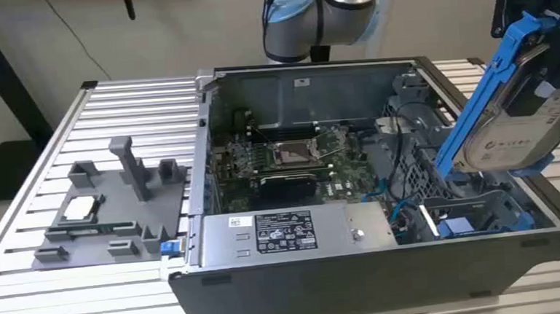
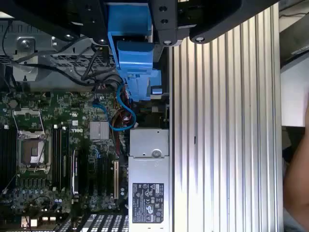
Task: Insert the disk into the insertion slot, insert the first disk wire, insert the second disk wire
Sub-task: 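Insert the disk into the insertion slot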
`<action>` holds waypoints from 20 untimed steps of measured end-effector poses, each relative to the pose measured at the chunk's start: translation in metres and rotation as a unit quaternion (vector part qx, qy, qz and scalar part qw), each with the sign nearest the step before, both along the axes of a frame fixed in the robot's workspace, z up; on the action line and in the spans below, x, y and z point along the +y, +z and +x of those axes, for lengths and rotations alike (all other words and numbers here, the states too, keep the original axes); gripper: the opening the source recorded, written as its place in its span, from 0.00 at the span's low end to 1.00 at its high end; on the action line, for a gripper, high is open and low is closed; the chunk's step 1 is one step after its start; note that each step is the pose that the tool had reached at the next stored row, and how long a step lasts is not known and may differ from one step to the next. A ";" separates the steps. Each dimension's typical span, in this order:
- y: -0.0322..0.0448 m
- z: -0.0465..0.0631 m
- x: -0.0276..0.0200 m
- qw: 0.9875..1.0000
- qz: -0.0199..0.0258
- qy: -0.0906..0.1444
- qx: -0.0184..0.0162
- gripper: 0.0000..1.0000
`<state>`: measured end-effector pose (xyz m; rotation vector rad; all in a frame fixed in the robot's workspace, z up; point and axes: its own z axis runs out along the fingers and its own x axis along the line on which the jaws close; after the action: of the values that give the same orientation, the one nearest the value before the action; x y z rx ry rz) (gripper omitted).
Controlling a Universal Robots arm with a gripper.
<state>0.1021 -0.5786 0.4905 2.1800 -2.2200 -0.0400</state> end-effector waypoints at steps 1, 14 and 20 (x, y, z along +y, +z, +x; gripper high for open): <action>0.0000 0.000 0.0000 1.000 0.000 0.000 0.000 0.33; -0.0020 0.001 0.0000 1.000 0.000 0.000 0.000 0.33; -0.0101 0.002 0.0000 1.000 0.000 0.000 0.000 0.33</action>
<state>0.1044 -0.5786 0.4804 2.1800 -2.2201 -0.0401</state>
